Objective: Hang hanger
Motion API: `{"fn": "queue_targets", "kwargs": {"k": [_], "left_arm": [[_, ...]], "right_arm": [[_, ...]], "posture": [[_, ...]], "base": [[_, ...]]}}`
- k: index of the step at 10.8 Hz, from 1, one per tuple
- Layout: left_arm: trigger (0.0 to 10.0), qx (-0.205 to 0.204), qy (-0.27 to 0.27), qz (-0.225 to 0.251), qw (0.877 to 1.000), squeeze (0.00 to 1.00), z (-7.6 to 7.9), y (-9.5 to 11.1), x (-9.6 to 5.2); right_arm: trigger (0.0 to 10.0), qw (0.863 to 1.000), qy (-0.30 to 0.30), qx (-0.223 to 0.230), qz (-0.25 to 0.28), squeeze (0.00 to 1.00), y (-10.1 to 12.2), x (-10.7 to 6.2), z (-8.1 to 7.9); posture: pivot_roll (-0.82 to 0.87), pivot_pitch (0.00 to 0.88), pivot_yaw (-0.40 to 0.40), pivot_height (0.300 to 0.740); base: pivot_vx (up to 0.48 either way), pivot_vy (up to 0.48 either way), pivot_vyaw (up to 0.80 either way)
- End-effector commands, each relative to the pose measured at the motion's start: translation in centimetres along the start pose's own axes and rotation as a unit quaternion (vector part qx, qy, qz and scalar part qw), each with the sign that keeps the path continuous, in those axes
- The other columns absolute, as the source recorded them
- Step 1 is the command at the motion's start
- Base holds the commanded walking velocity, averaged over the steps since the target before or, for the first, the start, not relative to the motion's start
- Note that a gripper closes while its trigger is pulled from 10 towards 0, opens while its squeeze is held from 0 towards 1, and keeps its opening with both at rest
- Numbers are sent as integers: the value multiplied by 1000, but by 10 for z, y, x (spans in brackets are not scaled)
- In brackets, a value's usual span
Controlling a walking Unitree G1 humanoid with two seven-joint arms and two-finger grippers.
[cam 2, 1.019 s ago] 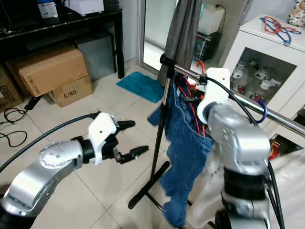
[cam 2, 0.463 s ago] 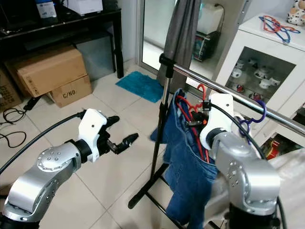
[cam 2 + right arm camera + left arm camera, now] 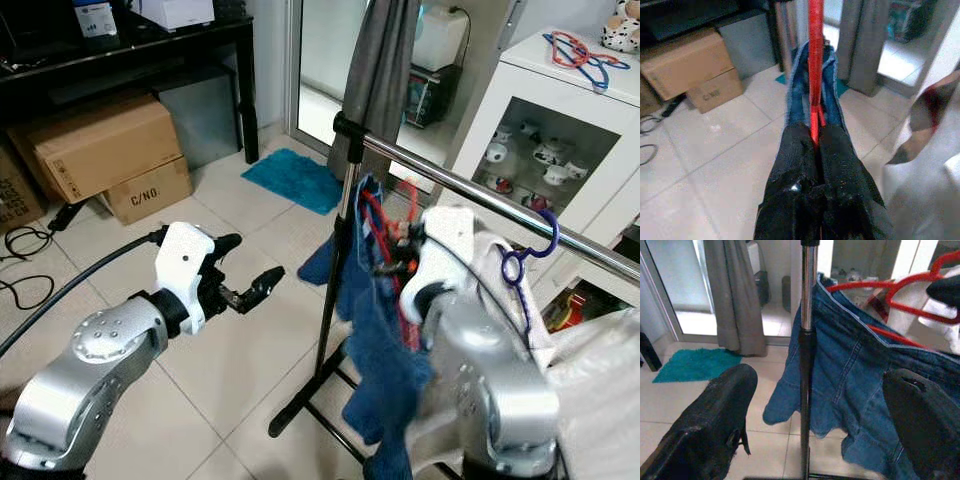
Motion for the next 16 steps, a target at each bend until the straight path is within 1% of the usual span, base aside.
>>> {"fn": "queue_targets", "kwargs": {"k": [1, 3, 6, 10, 12, 15, 16], "left_arm": [[10000, 2, 5, 1, 1000, 0, 0, 2, -2], [10000, 2, 3, 0, 1000, 0, 1, 2, -3], [10000, 2, 3, -2, 1000, 0, 2, 2, -4], [10000, 3, 4, 2, 1000, 0, 1, 3, -6], [10000, -1, 4, 7, 1000, 0, 3, 6, -9], [10000, -9, 4, 3, 1000, 0, 6, 4, -14], [10000, -10, 3, 1, 1000, 0, 8, 4, -16]], "right_arm": [[10000, 999, 24, -1, 37, 0, 12, -5, -7], [10000, 998, 43, 5, 40, 0, 11, -6, -12], [10000, 998, 50, 7, 40, 0, 10, -6, -14], [10000, 997, 58, 6, 41, 0, 10, -8, -16], [10000, 997, 68, 6, 46, 0, 13, -13, -18], [10000, 997, 71, 3, 42, 0, 10, -23, -19], [10000, 996, 73, 1, 41, 0, 10, -26, -20]], "posture": [[10, 0, -58, 740], [11, 0, -58, 740], [11, 2, -58, 740], [4, 9, -57, 740], [-10, 42, -58, 740], [-27, 68, -53, 740], [-32, 74, -50, 740]], "base": [[-277, 0, 0], [-285, 0, 0], [-277, 0, 0], [0, 0, 0], [0, 0, -800], [0, 0, 0], [0, 0, -800]]}}
Point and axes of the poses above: a point about 5 cm out from each wrist's last joint towards the gripper, its own x axis pointing out of the wrist towards the gripper, its own y axis along the axis of the wrist's last joint, z = x × y, the point moved 3 cm from there along x, pointing out of the wrist towards the gripper, and after that the axes turned 10 degrees about x, right-handed, at the moved point
